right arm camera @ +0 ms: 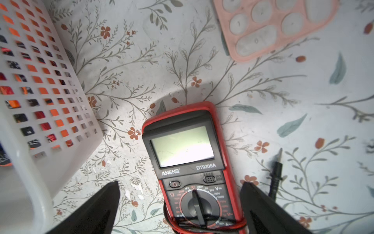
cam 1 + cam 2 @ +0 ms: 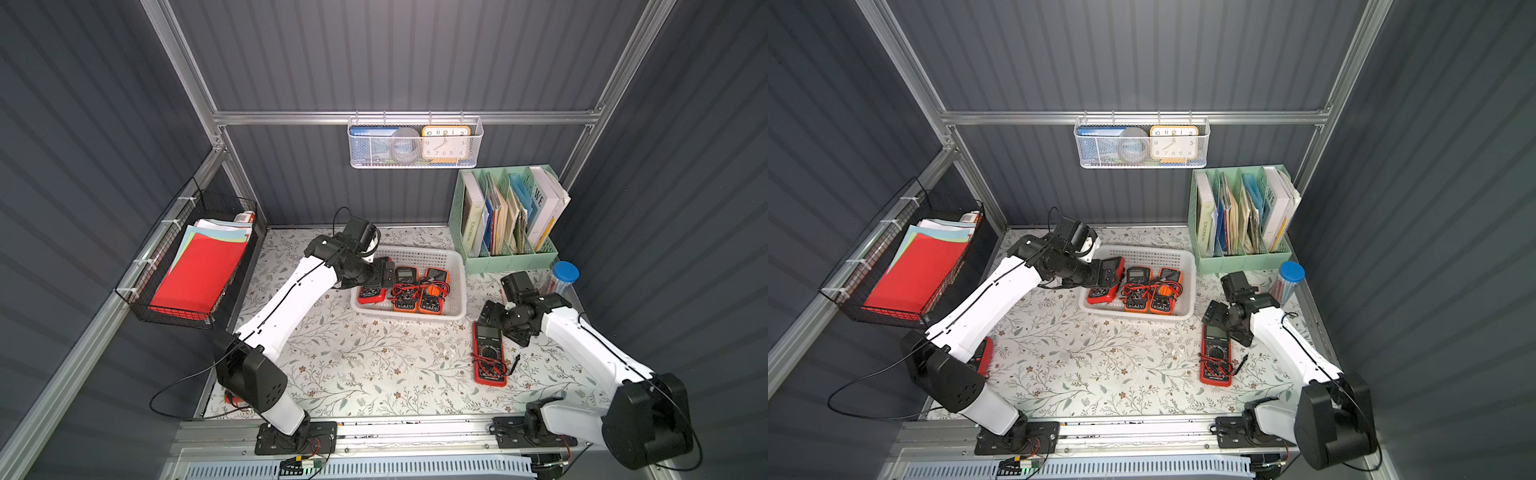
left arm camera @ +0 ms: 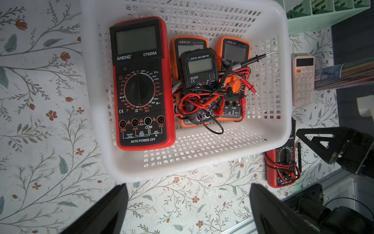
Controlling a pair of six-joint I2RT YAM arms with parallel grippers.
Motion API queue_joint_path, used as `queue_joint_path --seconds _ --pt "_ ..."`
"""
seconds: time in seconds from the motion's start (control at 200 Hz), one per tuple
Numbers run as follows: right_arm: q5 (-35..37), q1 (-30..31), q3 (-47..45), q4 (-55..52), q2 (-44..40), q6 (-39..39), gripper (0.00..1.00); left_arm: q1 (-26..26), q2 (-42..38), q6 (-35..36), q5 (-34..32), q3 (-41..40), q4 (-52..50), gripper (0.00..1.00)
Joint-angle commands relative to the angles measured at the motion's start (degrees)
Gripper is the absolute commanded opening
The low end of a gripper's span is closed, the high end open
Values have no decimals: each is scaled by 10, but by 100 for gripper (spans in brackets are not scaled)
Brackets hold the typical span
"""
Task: Put the multimeter into the basket
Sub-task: Move the multimeter to the center of the board, then pick up the multimeter from the center of the board.
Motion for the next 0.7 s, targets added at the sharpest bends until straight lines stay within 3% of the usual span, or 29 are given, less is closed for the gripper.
queue_joint_path --seconds 0.0,0.15,0.695 --pt "66 27 20 -80 37 -82 99 -3 -10 10 6 -6 -4 99" --pt "86 52 16 -81 66 -80 99 -4 -3 12 9 2 -5 99" --pt "56 87 -14 -33 110 -64 99 -5 11 17 11 11 -4 99"
